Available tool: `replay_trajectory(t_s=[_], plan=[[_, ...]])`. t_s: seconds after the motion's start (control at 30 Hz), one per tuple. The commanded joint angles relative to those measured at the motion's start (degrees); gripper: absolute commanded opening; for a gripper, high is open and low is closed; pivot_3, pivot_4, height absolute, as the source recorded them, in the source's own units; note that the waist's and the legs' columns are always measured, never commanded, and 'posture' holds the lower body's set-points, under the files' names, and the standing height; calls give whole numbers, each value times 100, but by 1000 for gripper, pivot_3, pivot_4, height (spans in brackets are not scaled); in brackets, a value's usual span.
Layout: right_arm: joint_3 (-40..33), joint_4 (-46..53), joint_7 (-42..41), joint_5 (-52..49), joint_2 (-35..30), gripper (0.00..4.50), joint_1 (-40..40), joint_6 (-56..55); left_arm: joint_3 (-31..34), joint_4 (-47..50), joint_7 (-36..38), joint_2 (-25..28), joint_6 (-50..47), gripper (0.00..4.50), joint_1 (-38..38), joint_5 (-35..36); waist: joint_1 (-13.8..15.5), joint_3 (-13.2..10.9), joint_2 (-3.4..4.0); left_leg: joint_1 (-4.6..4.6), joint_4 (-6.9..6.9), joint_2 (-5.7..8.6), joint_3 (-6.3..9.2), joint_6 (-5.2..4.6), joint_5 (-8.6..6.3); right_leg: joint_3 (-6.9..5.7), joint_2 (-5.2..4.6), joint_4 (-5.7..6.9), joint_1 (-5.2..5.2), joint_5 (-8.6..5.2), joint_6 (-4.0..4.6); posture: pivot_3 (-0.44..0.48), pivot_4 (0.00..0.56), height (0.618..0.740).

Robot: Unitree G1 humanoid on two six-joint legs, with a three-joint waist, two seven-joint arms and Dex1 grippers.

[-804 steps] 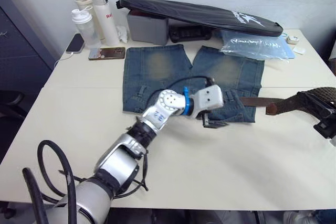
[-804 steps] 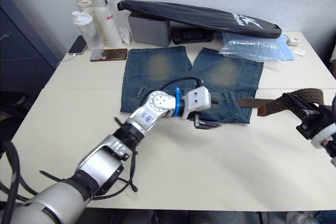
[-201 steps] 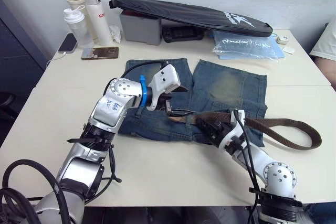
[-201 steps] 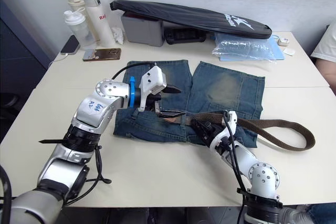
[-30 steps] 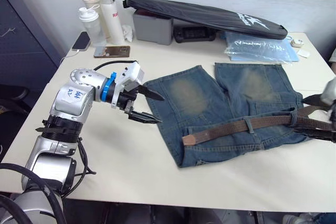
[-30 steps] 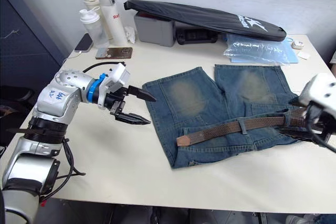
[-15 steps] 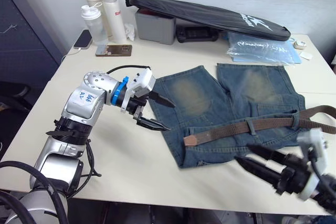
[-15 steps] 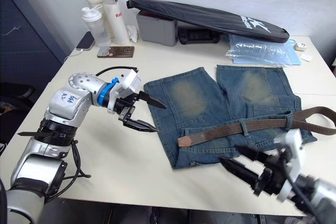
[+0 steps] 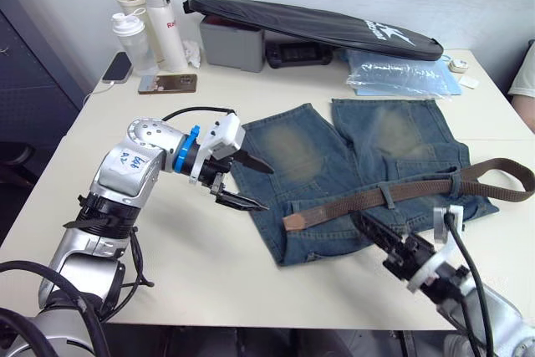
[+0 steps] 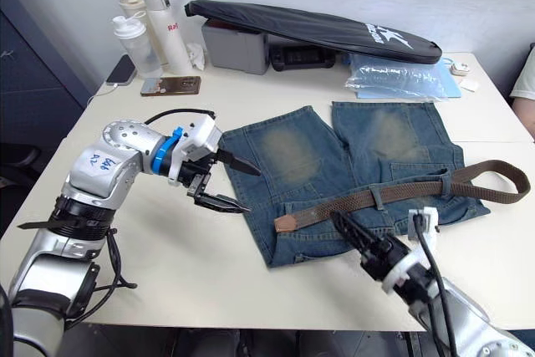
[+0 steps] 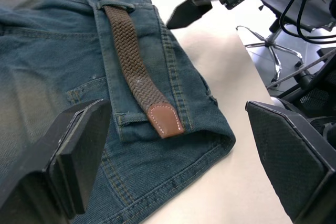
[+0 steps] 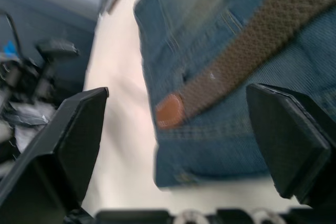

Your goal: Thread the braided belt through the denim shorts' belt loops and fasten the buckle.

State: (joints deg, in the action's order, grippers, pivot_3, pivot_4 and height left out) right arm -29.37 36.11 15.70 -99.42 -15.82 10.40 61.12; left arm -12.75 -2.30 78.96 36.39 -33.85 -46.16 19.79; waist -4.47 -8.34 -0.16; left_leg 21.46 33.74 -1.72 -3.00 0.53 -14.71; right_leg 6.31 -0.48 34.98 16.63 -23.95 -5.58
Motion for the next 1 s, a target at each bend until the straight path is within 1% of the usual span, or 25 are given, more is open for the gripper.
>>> replay_trajectory(t_s=[0.03, 0.17, 0.3, 0.37, 0.4, 0.53, 0.67, 0.77, 1.0], plan=[[455, -60, 321, -457, -209, 4469, -11, -649, 39, 110, -141, 150, 54, 4500, -4, -116, -1, -1, -2, 0, 0, -1, 1, 1, 1, 0, 1, -1, 0, 0, 0, 0, 150, 740], [875, -444, 334, -335, -417, 4469, -159, -1050, 94, 123, -181, 172, 57, 4500, 1, -62, -8, -2, -4, 1, 2, -2, -1, 2, 2, 1, 2, -2, -1, 0, 0, 0, 150, 740], [1040, -842, 387, -307, -707, 4469, -213, -1256, 88, 232, -270, 267, -13, 4500, 53, -106, -7, -2, -4, 1, 2, -2, -1, 2, 2, 1, 1, -1, -1, 0, 0, 0, 150, 740], [1149, -1032, 436, -236, -754, 4469, -274, -1360, 100, 233, -304, 300, 7, 4500, 74, -109, -8, -3, -5, 1, 0, -2, -1, 2, 2, 1, 1, -1, 0, 0, 0, 0, 150, 740], [1226, -1122, 404, -41, -799, 4469, -322, -1375, 111, 237, -327, 312, 10, 4500, 78, -103, -8, -3, -4, 0, 0, -4, 0, 2, 2, 1, 2, -2, 0, 0, 0, 0, 150, 740], [1441, -1426, 412, 331, -729, 4469, -539, -1532, 232, 407, -331, 316, -5, 4500, 140, 71, -8, -2, -6, -1, 1, -4, 0, 0, 3, 1, 1, 0, -1, 0, 0, 0, 150, 740], [1539, -1607, 394, 483, -520, 4469, -849, -1741, 309, 645, -352, 353, -100, 4500, 249, 209, -20, 2, -16, -3, 1, -5, 0, 0, 2, 1, 1, 0, -3, 0, 0, 0, 150, 740], [1595, -1661, 291, 482, -374, 4469, -1102, -1814, 355, 711, -470, 350, -156, 4500, 285, 222, -37, 2, -16, -4, 1, -5, 0, -1, 3, 2, 1, 2, -2, 0, 0, 0, 150, 740], [1758, -1588, -21, 362, -279, 4469, -1311, -1742, 376, 767, -622, 402, -240, 4500, 312, 244, -24, 0, -12, -2, -5, -5, 2, -2, 3, -1, 1, 2, 0, 0, 0, 0, 150, 740]])
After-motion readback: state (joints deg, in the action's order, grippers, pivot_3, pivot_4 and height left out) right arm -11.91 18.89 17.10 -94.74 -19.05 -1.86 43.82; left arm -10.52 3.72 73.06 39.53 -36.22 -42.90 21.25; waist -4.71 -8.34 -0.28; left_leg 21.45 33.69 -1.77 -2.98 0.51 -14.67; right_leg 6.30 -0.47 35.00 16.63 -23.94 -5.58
